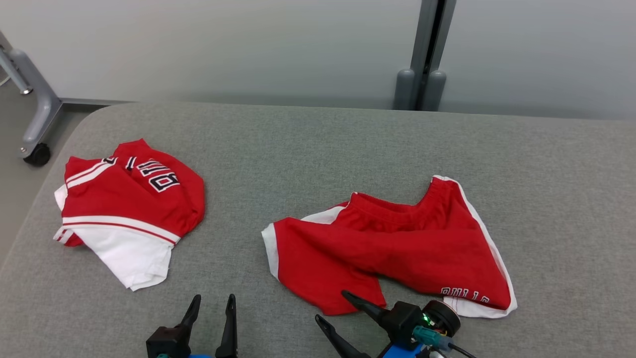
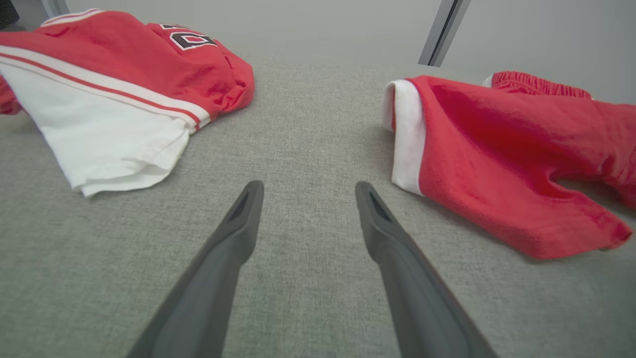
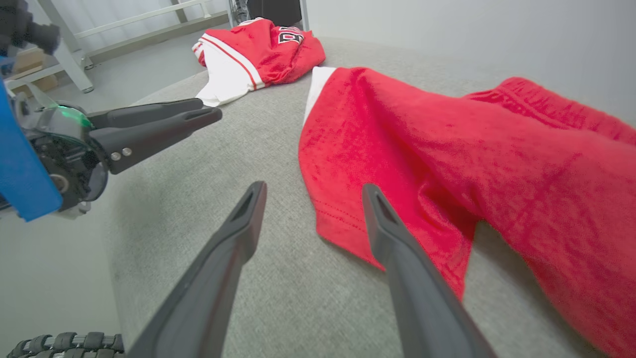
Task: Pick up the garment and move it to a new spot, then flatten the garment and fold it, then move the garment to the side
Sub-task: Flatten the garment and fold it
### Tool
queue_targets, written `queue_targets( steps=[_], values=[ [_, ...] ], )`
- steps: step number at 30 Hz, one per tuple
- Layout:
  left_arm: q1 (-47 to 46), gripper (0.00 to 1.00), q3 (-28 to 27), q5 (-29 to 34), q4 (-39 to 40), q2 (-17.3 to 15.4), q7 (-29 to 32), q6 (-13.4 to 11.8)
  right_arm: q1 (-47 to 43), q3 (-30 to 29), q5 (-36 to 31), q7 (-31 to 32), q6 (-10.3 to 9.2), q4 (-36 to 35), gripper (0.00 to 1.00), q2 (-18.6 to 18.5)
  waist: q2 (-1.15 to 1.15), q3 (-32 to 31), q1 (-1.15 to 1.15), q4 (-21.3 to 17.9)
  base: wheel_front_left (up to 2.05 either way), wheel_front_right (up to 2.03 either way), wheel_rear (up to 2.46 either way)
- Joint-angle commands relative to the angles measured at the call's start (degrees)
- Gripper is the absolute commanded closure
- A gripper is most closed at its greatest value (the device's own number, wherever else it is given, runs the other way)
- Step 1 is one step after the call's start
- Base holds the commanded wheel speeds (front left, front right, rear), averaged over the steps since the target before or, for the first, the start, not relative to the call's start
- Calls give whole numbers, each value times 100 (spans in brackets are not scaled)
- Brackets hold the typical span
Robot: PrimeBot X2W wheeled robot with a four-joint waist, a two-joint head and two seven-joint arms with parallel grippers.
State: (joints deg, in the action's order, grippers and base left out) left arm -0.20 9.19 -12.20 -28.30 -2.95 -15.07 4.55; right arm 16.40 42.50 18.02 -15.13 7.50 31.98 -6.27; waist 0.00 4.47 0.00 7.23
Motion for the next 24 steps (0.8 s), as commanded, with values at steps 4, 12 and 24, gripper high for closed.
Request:
queue_targets(
  steps=[4, 12, 24],
  values=[
    [-201, 0, 139, -85, -24, 6, -15, -37, 490, 297, 19, -2, -2, 403, 0, 15, 0, 230, 0, 275, 0, 0, 0],
    [-300, 0, 257, -192, -37, 5, -15, -91, 939, 347, 64, 62, -2, 1544, 0, 212, 0, 406, 0, 485, 0, 0, 0],
    [-323, 0, 308, -305, 25, 7, -15, -129, 1801, 142, 694, -10, -2, 1320, 100, 13, 0, 417, 0, 526, 0, 0, 0]
  ],
)
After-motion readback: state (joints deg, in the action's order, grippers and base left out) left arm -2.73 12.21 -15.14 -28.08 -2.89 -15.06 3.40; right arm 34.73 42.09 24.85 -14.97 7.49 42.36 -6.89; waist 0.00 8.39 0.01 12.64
